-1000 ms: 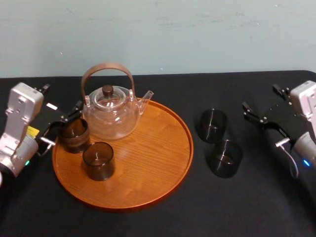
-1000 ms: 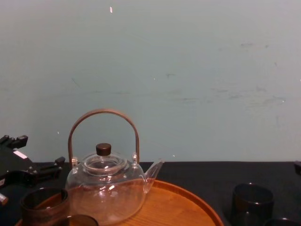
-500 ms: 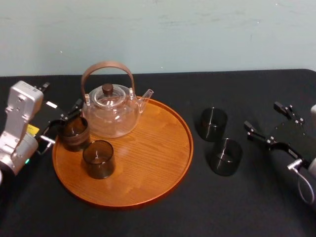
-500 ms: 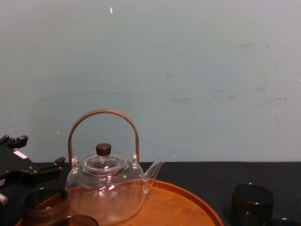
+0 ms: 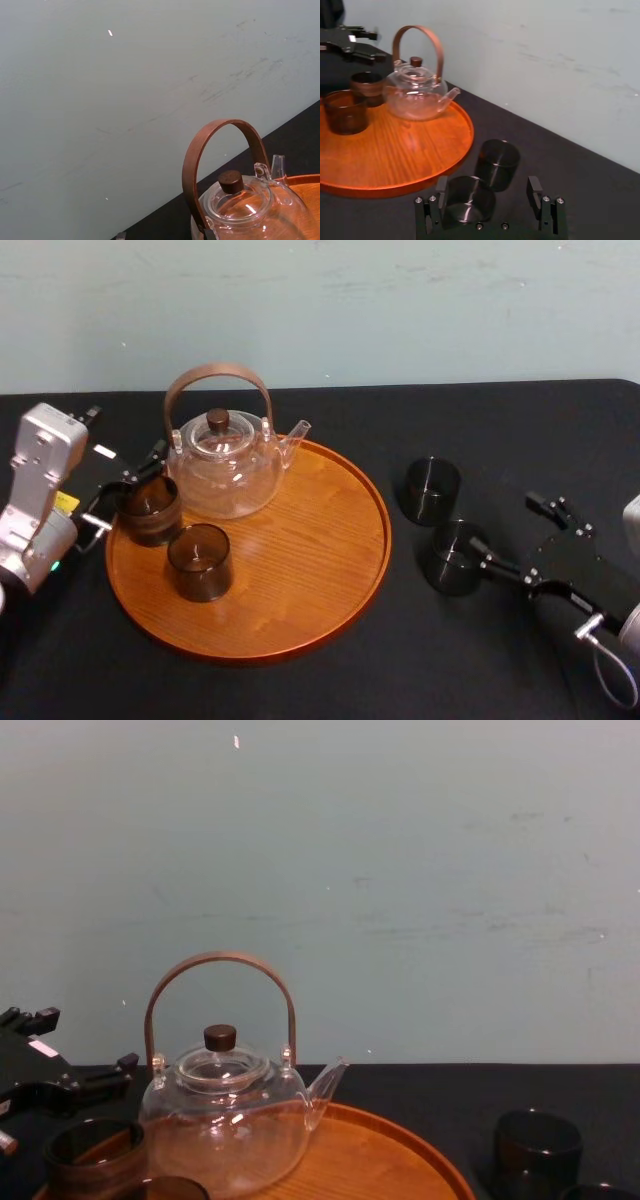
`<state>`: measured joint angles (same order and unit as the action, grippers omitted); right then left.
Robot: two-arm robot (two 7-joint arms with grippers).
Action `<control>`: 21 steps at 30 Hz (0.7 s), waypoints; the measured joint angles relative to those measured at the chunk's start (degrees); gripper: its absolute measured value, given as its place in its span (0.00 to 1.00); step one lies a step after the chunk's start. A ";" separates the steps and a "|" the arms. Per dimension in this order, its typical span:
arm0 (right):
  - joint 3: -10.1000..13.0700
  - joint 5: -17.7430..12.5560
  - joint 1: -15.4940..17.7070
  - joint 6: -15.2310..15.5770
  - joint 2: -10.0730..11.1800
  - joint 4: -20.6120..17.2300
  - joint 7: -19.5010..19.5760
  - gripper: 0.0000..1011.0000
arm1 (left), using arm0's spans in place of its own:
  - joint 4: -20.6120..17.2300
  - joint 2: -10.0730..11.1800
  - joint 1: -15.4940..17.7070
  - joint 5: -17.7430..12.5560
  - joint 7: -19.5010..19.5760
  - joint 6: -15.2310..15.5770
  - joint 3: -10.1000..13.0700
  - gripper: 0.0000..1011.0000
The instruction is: Pick up the glass from the table and place it on the tray.
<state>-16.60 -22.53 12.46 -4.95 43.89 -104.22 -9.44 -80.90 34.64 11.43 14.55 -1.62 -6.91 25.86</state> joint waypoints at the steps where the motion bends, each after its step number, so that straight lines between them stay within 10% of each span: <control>1: 0.00 0.02 0.10 0.06 0.00 -0.08 -0.19 0.99 | 0.00 0.00 0.00 0.00 0.00 0.00 0.00 0.99; 21: 0.64 0.31 0.57 3.72 -2.04 0.97 -4.30 0.99 | 0.00 0.00 0.00 0.00 0.00 0.00 0.00 0.99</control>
<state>-15.96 -22.22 13.04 -1.23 41.85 -103.25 -13.74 -80.90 34.65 11.43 14.55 -1.62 -6.91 25.86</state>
